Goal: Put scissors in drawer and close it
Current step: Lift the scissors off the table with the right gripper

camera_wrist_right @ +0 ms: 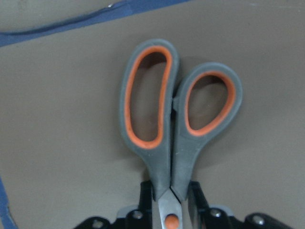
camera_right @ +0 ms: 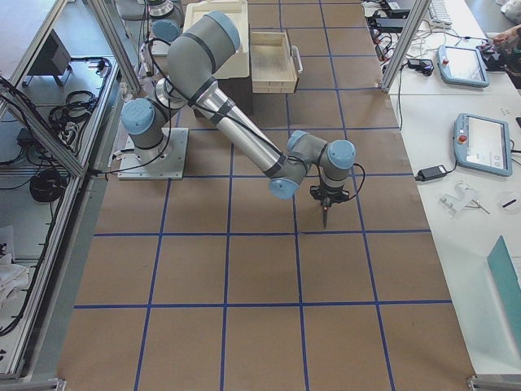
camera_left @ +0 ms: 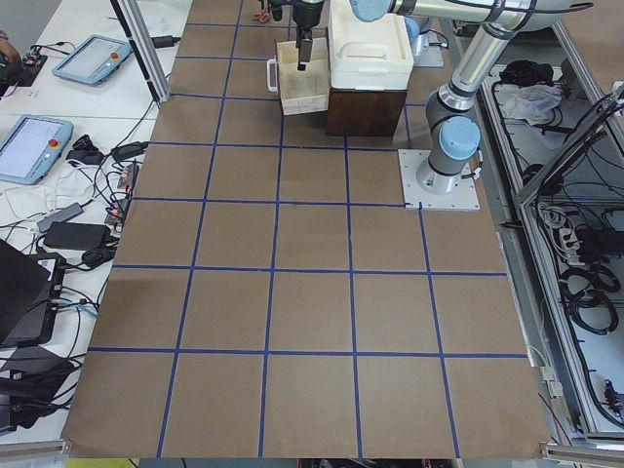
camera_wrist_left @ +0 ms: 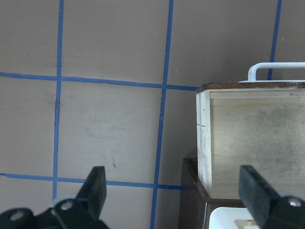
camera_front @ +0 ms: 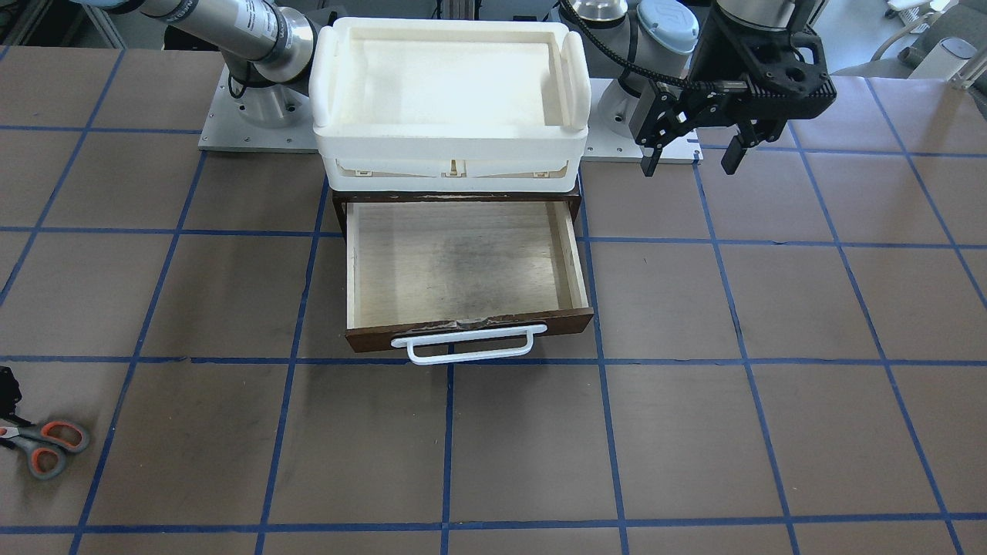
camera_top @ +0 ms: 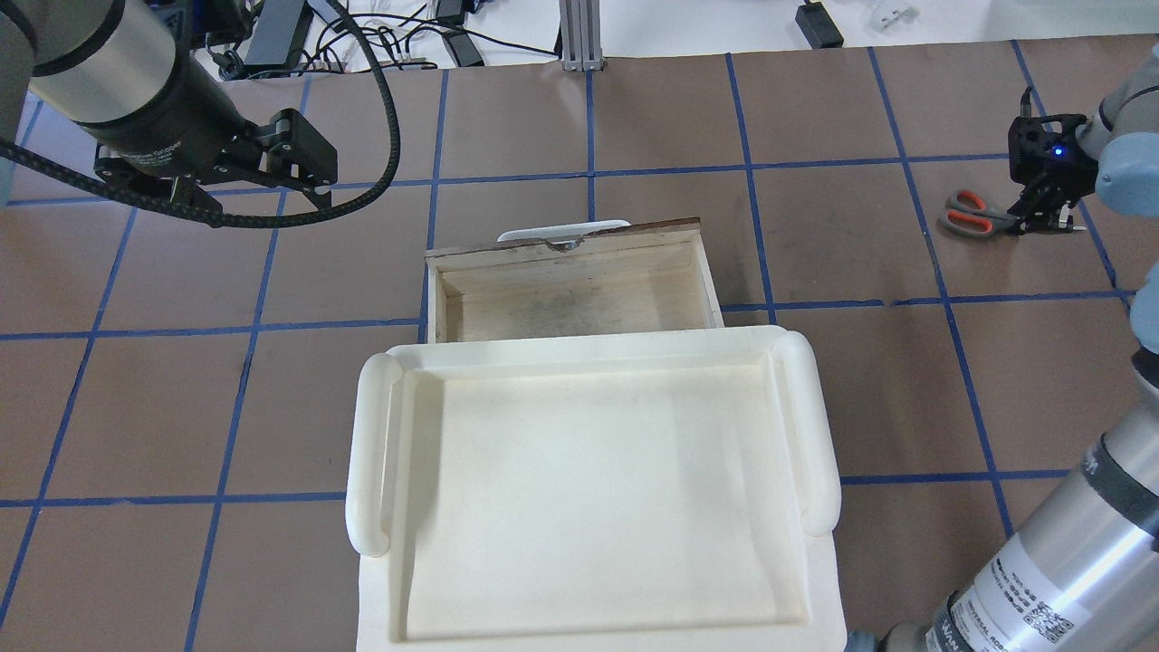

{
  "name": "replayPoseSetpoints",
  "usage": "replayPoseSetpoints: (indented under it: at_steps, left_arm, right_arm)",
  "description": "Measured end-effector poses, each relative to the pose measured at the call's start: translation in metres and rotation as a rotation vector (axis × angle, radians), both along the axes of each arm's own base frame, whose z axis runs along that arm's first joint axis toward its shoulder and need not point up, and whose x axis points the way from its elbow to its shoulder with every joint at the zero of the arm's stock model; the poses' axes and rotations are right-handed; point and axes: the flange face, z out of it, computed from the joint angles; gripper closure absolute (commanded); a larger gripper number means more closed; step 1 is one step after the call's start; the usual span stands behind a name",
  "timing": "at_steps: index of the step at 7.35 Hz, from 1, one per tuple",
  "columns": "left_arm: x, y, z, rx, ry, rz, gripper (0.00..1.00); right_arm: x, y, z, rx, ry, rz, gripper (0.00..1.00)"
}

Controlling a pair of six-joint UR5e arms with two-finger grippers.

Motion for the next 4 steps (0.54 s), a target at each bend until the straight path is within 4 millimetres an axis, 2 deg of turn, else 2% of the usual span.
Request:
replayPoseSetpoints:
  at_steps: [2, 4]
  left_arm:
    - [0.0, 0.0, 0.0, 0.0, 0.0, 0.0, 0.0]
    - [0.0, 0.0, 0.0, 0.0, 0.0, 0.0, 0.0]
  right_arm:
    - [0.002, 0.0, 0.007, -0.003, 0.005, 0.0, 1.0]
    - [0.013, 0.002, 0.04, -0.024, 0.005, 0.003, 1.0]
